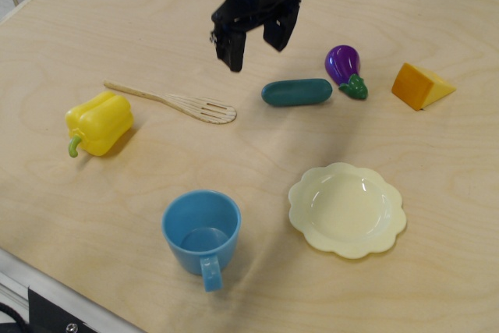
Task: Take cucumber out of cup
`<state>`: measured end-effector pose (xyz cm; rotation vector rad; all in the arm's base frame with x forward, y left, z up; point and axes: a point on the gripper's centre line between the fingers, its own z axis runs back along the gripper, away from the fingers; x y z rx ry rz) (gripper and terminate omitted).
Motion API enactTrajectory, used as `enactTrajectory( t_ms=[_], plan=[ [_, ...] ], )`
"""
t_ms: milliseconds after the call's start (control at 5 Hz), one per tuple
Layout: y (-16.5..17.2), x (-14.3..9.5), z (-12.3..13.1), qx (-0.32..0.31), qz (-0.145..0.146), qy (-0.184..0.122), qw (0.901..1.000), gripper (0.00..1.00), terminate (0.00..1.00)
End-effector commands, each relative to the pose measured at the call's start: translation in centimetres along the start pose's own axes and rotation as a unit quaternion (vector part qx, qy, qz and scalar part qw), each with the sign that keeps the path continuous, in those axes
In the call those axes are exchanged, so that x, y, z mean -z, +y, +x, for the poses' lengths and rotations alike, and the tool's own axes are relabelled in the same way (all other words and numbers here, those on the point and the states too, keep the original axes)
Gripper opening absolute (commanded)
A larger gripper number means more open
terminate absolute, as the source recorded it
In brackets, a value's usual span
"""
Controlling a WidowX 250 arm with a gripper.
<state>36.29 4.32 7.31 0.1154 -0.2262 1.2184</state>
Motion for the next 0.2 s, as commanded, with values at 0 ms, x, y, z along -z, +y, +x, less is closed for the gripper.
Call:
enactTrajectory(
  t_ms=[0],
  plan=[
    [-0.28, -2.50, -0.09, -0.004, -0.032, -0.015, 0.9994, 1.00, 1.00]
  ],
)
